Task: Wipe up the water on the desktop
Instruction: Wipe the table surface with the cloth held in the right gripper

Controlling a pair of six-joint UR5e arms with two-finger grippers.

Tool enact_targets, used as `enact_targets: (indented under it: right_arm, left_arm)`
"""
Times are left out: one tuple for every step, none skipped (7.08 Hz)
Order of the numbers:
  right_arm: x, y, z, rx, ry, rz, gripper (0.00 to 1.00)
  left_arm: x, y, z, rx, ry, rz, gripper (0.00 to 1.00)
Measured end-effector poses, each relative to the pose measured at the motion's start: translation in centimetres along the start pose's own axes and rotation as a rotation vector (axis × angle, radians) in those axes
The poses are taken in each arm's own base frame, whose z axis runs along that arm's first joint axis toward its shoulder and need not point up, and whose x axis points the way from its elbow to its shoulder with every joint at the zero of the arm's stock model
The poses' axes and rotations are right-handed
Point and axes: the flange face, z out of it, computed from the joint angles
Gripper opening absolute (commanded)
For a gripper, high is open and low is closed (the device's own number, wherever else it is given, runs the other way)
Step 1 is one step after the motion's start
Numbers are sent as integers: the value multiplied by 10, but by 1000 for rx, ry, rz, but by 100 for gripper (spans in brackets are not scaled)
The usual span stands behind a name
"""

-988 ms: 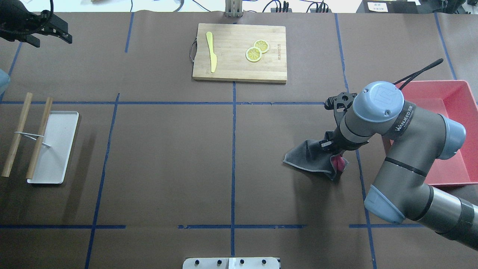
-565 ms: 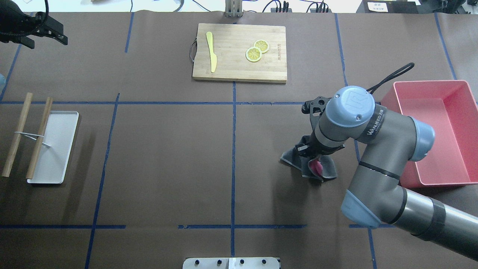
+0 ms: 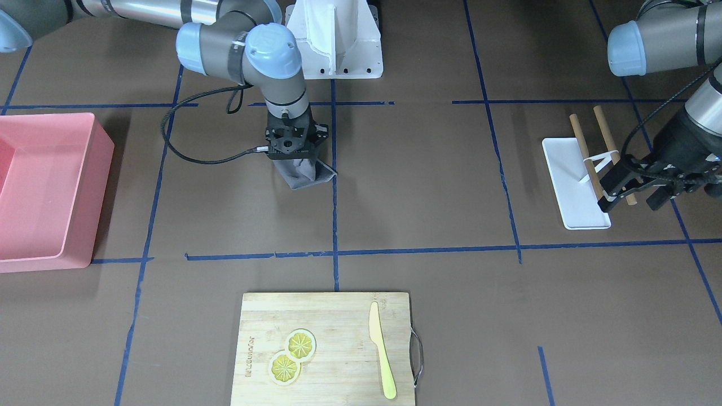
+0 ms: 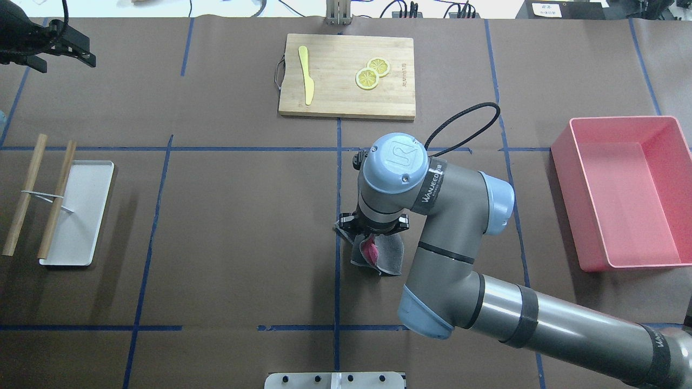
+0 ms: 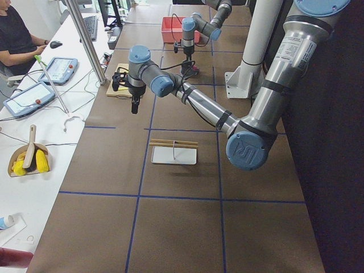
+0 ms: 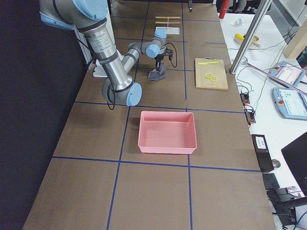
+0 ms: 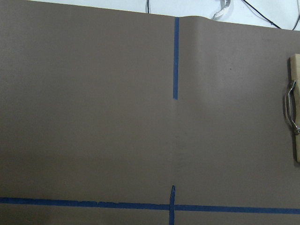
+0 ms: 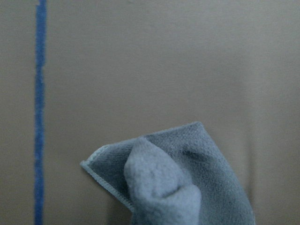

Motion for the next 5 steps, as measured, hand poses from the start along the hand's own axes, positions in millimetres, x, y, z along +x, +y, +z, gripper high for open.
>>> enact_targets:
  right_arm:
    - [16,-6,7,2,22,11,1]
    - [46,-15,10,8,43,5,1]
    - [83,-20,6,16,59,-24,1]
    - [129,-24,-2,21,78,-66,1]
    - [170,-26,-10,25,99,-102,1]
  left_arm:
    - [-1,0,0,1,-1,-1,96]
    - [-2,0,0,1,-1,-2,96]
    - [-2,0,-1,1,-1,-2,96]
    - [-2,0,-1,1,-1,-2,96]
    - [-3,0,-1,2,-1,-3,96]
